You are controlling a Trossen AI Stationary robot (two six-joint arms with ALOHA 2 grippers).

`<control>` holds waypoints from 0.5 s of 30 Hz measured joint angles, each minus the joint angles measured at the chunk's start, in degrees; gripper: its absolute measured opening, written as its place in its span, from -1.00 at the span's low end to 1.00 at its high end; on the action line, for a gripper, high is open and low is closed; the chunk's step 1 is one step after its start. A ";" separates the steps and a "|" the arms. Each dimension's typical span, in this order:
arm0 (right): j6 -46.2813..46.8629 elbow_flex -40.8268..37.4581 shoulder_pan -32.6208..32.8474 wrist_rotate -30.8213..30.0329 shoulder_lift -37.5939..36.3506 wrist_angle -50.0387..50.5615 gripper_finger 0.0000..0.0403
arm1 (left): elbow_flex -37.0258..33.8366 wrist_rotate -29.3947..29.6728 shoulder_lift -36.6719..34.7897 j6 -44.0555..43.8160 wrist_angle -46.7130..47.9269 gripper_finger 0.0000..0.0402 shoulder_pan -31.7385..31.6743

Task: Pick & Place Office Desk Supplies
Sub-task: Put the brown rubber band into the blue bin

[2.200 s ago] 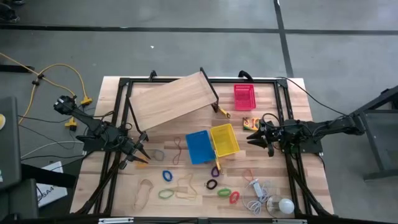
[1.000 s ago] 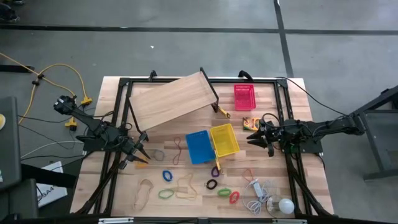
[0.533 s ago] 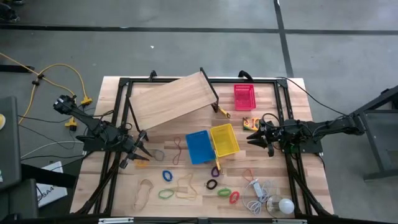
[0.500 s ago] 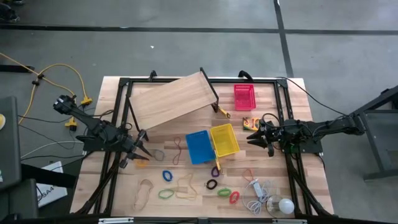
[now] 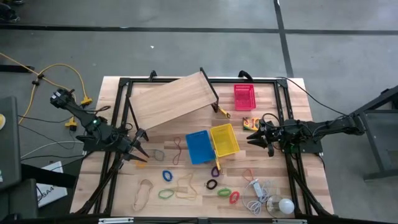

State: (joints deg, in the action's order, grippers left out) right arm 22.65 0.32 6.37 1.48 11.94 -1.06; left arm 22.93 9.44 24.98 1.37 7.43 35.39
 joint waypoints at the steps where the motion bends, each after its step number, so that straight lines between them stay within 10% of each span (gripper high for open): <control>1: 0.02 0.00 0.00 0.00 0.00 0.00 -0.56 | 1.24 1.33 1.26 -0.76 1.35 -0.60 0.46; 15: 0.01 0.00 0.00 0.00 -0.02 0.00 -0.56 | 9.94 7.79 18.62 -9.73 11.35 -0.60 11.44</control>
State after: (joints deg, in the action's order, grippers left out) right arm 22.66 0.32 6.37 1.48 11.93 -1.06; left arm 32.86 17.22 43.60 -8.36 18.78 46.83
